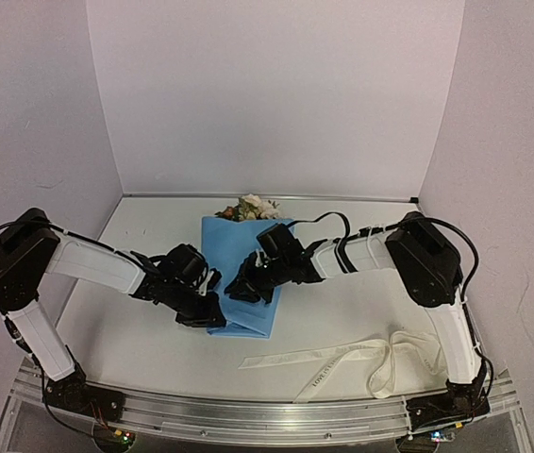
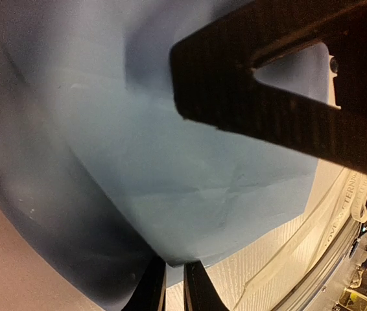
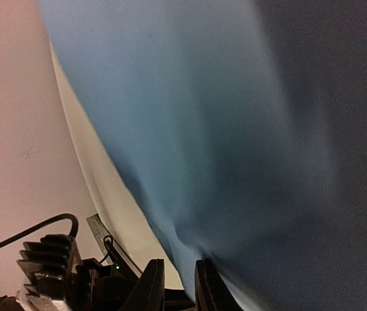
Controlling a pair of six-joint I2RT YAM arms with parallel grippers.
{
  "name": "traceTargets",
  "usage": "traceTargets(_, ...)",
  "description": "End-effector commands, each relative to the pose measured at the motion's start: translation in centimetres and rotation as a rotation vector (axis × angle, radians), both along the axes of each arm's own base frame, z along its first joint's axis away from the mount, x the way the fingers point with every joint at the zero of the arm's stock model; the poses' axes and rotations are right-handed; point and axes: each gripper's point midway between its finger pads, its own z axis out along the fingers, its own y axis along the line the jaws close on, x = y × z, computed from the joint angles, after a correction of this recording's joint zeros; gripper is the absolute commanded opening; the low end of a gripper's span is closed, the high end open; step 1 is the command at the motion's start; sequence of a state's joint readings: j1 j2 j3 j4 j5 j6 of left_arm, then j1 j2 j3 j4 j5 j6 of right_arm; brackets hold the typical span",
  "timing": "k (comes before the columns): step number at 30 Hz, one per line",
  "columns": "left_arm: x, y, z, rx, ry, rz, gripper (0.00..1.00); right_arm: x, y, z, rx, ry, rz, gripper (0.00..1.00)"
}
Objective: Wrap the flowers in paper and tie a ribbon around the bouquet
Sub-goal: Press the fold line of the folded wrapping paper.
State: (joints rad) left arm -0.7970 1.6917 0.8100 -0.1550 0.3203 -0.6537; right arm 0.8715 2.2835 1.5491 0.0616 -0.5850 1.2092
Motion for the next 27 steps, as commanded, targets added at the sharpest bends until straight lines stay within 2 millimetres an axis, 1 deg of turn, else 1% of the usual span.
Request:
traceTargets(1,0.3,0.5,0.5,-0.026,-0.020,0.010,0.11,-0.4,0.9,0.3,0.054,0.002,0.004,0.14)
traceTargets(11,-0.1,1.0,0.0,-0.039,0.003,0.028,0.11,-2.1,0.9,0.2,0.056,-0.011,0.049,0.12)
traceTargets(14,0.0,1.0,0.9,-0.058,-0.009,0.034,0.11,-2.8,0.9,0.1,0.053,-0.012,0.066,0.12)
traceTargets(18,0.5,1.3,2.0,-0.071,-0.032,0.052,0.12,-2.9,0.6,-0.5,0.039,-0.017,0.067,0.12)
traceTargets(21,0.3,1.7,1.5,-0.065,-0.016,0.057,0.12,-2.9,0.5,-1.5,0.025,-0.008,0.065,0.12)
traceTargets(27,-1.6,2.5,-1.0,-0.052,0.068,0.056,0.10,-2.8,0.2,-3.0,-0.008,-0.002,0.053,0.12)
